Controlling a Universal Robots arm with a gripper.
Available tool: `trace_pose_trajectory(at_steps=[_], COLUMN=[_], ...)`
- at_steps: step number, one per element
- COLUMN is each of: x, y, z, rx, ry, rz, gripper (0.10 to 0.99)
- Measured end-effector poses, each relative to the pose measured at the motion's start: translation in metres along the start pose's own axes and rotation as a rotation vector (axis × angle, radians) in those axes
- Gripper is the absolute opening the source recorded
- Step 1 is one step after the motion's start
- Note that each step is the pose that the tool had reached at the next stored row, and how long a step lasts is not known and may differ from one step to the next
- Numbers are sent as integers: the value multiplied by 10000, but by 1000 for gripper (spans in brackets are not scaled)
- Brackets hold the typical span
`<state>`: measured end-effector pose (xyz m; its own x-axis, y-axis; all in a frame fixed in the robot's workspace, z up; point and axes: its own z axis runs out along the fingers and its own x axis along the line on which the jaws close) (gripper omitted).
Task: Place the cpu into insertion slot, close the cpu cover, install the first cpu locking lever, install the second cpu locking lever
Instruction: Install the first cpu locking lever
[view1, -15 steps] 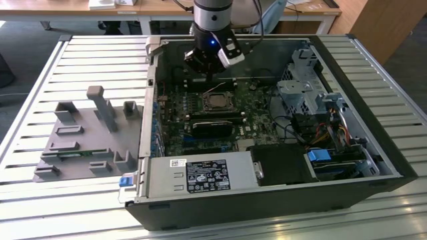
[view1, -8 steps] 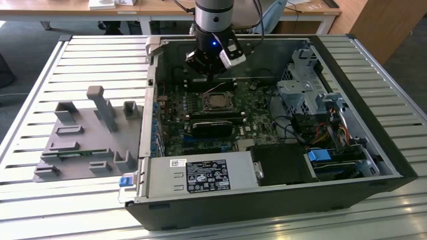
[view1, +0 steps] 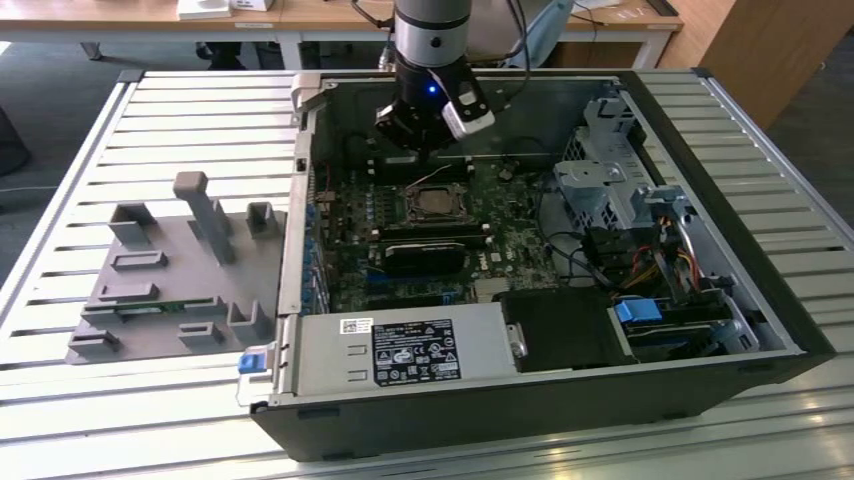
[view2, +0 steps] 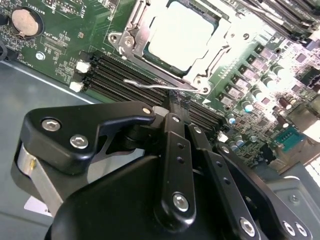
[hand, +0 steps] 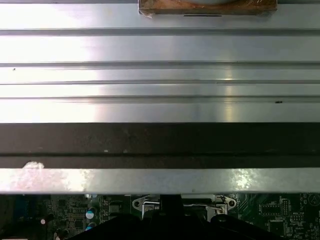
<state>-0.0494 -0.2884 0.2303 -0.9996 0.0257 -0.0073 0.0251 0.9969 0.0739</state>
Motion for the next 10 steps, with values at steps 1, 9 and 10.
trace_pose_trajectory(at_steps=[1,9,10], x=[-7,-71,-78], y=[0,1,2], z=[3,27,30], rx=[1,2,2], ry=[3,20,23], rz=[0,1,1], gripper=[106,106,106])
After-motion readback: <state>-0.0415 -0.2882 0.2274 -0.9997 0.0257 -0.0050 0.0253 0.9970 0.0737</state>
